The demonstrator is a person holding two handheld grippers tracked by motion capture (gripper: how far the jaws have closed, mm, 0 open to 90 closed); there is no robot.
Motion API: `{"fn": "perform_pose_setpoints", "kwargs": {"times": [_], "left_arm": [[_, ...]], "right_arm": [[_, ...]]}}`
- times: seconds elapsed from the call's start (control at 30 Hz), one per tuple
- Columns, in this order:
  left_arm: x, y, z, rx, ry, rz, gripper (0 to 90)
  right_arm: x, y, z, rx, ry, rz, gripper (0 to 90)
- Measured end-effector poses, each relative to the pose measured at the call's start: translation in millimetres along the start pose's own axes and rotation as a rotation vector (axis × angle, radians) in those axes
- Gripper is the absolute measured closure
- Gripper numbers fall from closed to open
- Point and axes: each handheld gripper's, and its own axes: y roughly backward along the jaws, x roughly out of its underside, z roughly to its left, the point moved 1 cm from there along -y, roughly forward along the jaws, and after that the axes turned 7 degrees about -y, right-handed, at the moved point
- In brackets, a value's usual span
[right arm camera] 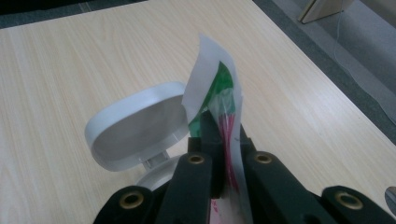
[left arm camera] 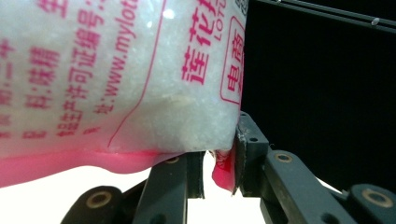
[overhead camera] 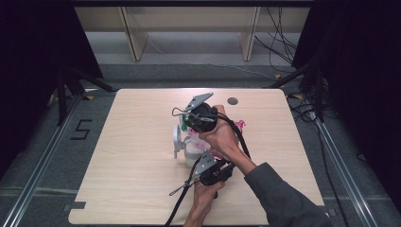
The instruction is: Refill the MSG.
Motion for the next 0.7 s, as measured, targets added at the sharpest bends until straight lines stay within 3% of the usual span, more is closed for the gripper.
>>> {"fn": "perform_pose_setpoints", "kwargs": {"times": [0.5,0.6,0.63,0.7], "left_arm": [[-1.6,1.3,-0.2,0.018,-0.023,0.011,75.8],[-1.6,2.5,-1.2,-0.004,-0.027,0.042,75.7],[-1.1,1.9,-0.9,-0.002,-0.024,0.036,75.8],[-2.3,3.3,-1.1,-0.006,-0.031,0.041,75.8]], "right_arm": [[-0.4,2.7,-2.8,0.010,0.013,0.011,90.0],[0.7,-0.4,-0.7,0.005,0.004,0.007,90.0],[0.7,-0.7,-1.7,0.013,0.026,0.015,90.0],[0.0,0.8,-1.5,0.013,-0.004,0.018,90.0]]}}
